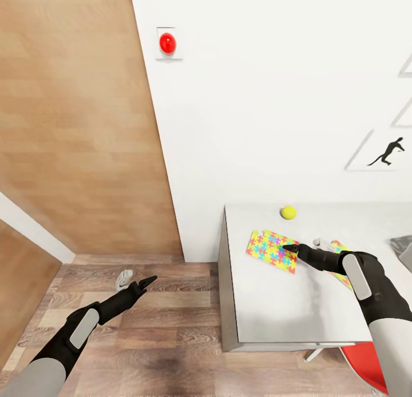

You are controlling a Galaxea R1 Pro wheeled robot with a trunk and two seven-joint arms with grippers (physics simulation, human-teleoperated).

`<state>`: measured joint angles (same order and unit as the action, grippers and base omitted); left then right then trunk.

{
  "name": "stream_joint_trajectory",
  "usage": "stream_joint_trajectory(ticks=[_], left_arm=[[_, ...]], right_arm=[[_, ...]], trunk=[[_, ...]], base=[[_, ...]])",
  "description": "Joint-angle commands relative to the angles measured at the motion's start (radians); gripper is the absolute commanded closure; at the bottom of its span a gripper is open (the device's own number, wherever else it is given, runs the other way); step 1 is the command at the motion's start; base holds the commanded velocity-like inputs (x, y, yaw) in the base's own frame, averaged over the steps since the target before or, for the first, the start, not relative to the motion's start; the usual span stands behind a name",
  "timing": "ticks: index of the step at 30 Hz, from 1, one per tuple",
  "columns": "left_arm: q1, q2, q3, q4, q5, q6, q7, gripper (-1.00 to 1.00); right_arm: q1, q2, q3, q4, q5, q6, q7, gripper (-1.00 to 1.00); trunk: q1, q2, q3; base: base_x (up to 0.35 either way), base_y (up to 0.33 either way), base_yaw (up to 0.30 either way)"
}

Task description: Put all the toys in the child's room - the three board games (two on the bed and one on the table), the two jigsaw puzzles on the table, and the tennis ball on the table - inside the toy box on the table in the child's room.

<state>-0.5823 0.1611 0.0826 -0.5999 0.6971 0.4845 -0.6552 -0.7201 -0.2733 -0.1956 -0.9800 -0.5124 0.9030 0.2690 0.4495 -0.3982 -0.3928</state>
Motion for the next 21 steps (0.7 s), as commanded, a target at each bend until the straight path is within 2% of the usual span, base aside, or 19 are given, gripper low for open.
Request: stream_joint_trajectory(ticks=[1, 21], left_arm=[[-0.001, 0.000, 0.002, 0.000, 0.005, 0.008, -0.001, -1.00], [-0.001, 0.000, 0.002, 0.000, 0.005, 0.008, -0.001, -1.00]], right_arm=[[-0.001, 0.000, -0.002, 0.000, 0.008, 0.004, 0.009, -1.00], [-0.001, 0.000, -0.002, 0.000, 0.008, 0.004, 0.009, -1.00]], trunk=[[0.000, -0.002, -0.002], [0.000, -0.002, -0.007]], base=[[0.000, 0.000, 0.000], [0.000, 0.000, 0.000]])
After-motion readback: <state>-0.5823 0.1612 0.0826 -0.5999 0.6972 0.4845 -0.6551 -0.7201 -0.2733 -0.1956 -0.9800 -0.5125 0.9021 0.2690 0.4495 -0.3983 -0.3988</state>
